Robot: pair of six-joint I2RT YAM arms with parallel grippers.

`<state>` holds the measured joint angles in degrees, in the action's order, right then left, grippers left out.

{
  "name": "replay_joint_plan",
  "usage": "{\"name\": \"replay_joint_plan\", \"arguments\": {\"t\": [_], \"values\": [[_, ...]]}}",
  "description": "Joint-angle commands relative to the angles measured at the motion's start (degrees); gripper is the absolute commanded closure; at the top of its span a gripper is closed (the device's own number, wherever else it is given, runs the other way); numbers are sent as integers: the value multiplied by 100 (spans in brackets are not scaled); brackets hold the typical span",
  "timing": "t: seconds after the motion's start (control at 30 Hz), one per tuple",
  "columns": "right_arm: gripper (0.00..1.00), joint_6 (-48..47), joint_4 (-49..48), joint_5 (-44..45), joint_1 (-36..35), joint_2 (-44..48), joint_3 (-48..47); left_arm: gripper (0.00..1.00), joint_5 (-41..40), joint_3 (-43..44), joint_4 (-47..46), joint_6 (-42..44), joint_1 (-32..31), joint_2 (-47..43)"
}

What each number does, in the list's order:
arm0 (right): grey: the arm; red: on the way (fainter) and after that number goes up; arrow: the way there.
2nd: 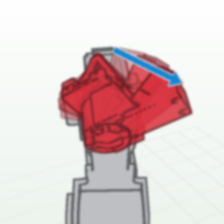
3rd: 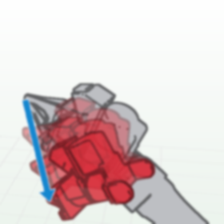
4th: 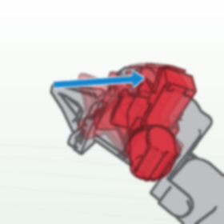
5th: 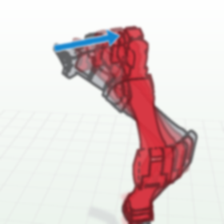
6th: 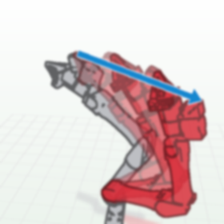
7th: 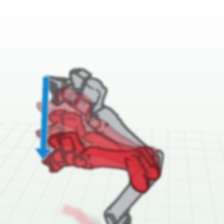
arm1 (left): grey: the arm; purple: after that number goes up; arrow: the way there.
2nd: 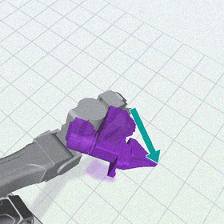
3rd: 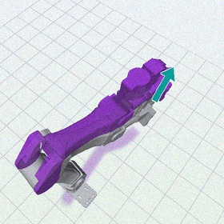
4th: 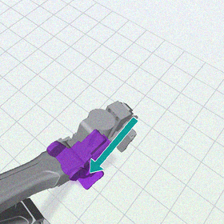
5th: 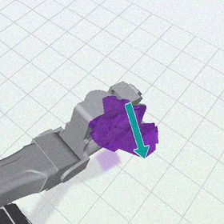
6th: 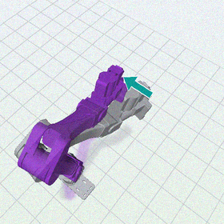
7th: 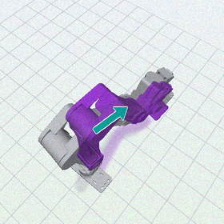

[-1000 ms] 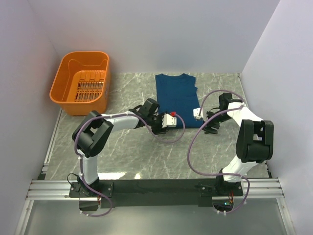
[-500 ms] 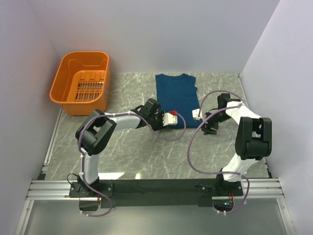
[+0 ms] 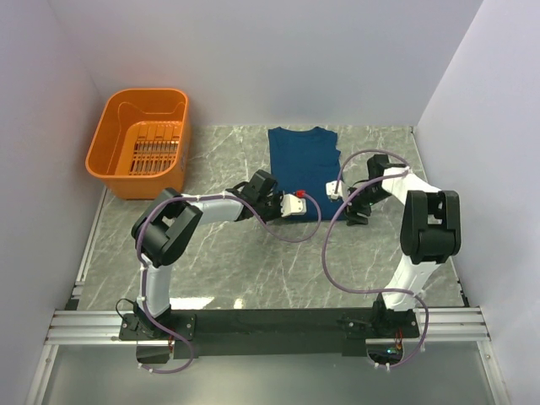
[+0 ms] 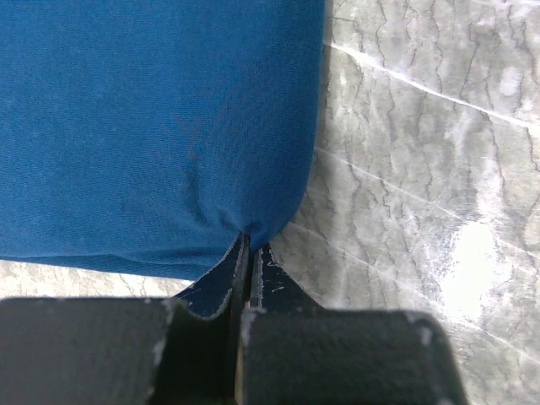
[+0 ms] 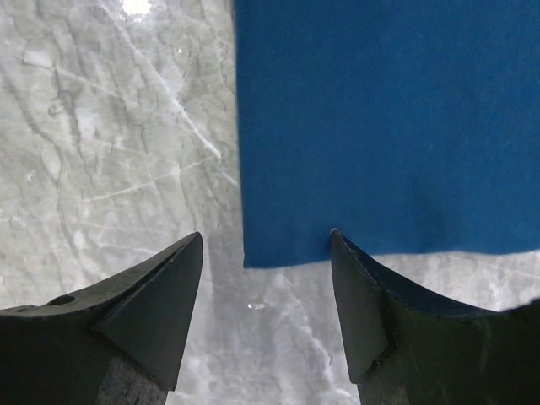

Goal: Fold and stack the t-shirts
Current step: Fold the tshirt

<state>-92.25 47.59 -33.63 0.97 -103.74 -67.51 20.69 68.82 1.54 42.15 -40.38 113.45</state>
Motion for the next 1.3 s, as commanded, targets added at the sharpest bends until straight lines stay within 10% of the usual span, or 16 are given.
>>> {"name": "replay_joint_plan", "arguments": {"t": [0.0, 0.4, 0.83, 1.27], "values": [[31, 181, -189, 32, -97, -41, -140, 99, 119, -35, 4, -76, 4, 28], [39, 839, -742, 567, -440, -295, -131, 99, 585, -105, 39, -234, 74, -271], [99, 937, -823, 753, -466, 222, 334, 99, 937, -298, 92, -497, 136, -577], [100, 585, 1408, -3, -466, 2919, 1827, 99, 1526, -1309, 505, -1463, -768, -2098]]}}
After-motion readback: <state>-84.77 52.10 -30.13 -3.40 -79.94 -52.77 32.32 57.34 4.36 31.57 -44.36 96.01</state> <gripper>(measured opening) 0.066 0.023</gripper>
